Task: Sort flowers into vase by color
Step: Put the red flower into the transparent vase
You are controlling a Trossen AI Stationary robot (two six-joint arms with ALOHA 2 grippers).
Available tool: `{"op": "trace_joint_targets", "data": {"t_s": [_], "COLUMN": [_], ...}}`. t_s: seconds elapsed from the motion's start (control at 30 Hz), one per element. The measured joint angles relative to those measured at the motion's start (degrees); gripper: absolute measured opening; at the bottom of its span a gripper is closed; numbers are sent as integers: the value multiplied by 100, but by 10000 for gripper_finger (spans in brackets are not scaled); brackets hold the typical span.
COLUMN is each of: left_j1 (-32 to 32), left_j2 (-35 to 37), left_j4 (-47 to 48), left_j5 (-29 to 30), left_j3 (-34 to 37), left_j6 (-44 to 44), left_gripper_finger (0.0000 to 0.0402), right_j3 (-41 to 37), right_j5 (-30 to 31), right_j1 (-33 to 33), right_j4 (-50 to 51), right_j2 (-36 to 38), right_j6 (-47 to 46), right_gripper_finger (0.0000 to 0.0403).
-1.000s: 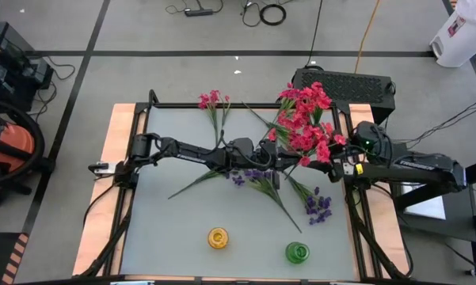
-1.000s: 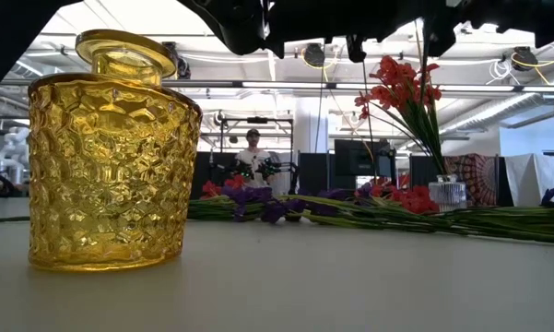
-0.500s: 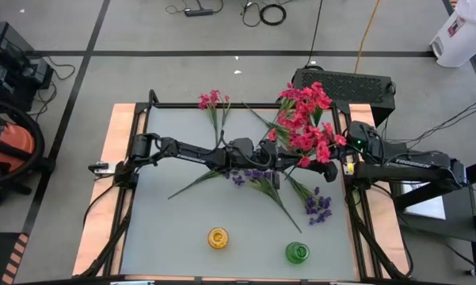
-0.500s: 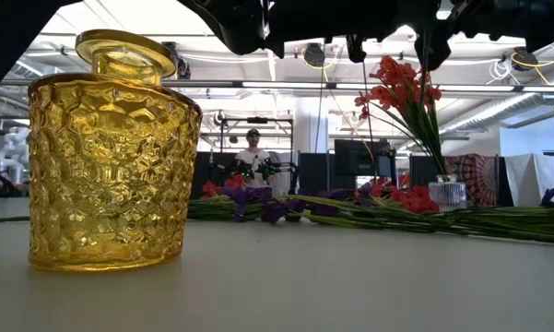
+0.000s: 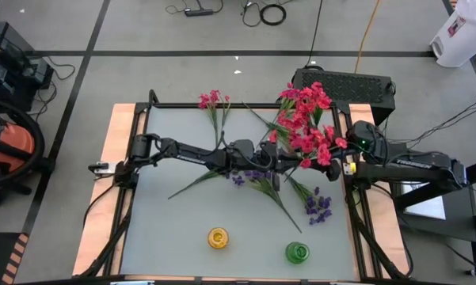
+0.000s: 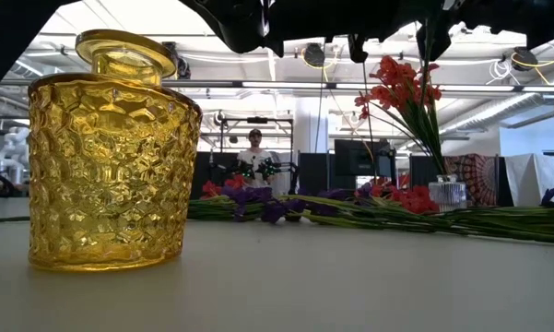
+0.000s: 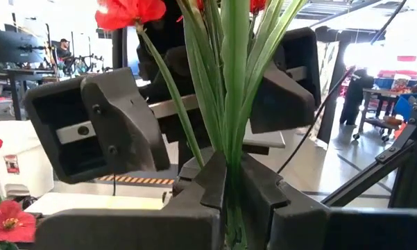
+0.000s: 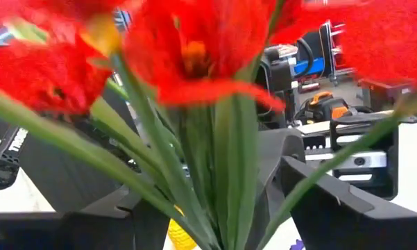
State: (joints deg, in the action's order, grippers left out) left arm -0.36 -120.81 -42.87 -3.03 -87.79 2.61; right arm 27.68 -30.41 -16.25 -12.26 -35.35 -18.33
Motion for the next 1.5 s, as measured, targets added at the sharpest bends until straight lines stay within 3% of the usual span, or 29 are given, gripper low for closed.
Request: {"op": "trace_joint_targets", "data": {"t_s": [0.47,0.67,1.03,1.3,1.5], "left_j1": [-18,-18,-26,-90,-124], "left_j2": [0,0,0,0,4], "left_j4": [10,8,-11,-7,123], "left_j5": [-2,-2,0,79,331], "left_j3": [-2,-2,-2,-2,-3], "left_j6": [-2,-2,7,-1,-6], "left_gripper_finger": [27,27,27,29,74], "right_j3": [0,0,0,0,0], "right_j5": [12,35,37,17,47], "right_j1": [-2,-2,-2,-2,-4], "right_j4": [389,463,436,537,779], "right_j2": [362,360,360,402,656], "right_j6": [168,296,316,389,390], "right_gripper_finger": [238,179,19,6,5]}}
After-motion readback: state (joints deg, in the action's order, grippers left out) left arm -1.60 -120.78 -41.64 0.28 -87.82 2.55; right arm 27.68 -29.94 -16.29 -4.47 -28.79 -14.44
